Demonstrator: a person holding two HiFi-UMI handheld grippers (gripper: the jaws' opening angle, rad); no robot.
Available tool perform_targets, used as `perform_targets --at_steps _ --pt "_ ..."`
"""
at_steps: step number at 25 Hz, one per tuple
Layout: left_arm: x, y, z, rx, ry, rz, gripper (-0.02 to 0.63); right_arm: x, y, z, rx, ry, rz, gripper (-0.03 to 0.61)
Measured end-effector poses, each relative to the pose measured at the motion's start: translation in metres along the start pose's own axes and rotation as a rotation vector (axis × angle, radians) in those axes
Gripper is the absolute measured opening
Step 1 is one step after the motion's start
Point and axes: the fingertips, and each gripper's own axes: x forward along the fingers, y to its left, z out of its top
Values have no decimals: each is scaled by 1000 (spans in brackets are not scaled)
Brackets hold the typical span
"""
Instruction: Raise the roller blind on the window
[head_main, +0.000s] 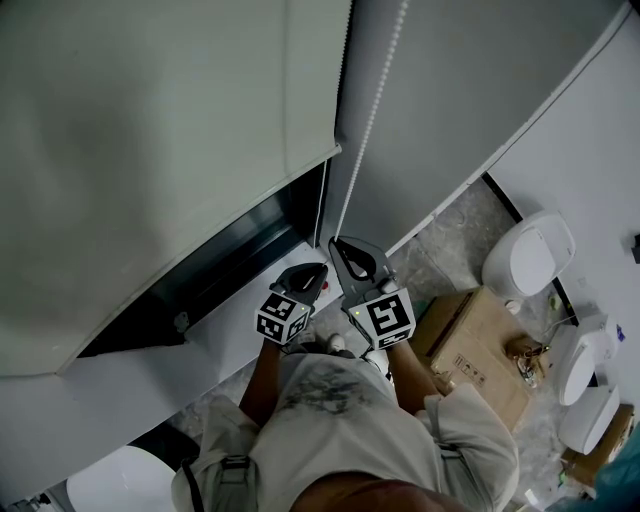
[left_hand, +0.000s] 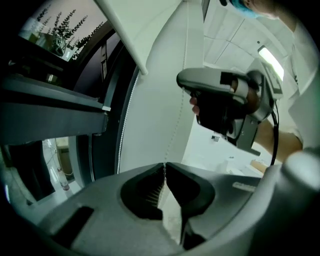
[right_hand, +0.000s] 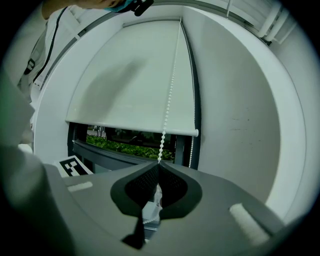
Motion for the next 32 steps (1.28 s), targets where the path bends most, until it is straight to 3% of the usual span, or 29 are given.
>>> perform_targets --at_steps 4,9,17,25,28,32 --pt "-18 -11 41 35 -79 -14 52 -2 -2 -2 -4 -7 6 11" --pt "-49 -30 125 94 -229 -42 82 -3 -3 -3 -3 -5 12 11" --pt "-69 -59 232 249 -376 -58 97 -5 0 -2 -17 -12 19 11" --pt "-63 -68 287 316 -439 -31 94 -3 4 -1 -12 -4 28 11" --pt "-64 -70 299 328 -457 -16 28 -2 8 1 -13 -6 34 11" --pt "-68 -74 297 319 -461 -24 21 -3 12 1 -22 -14 34 11"
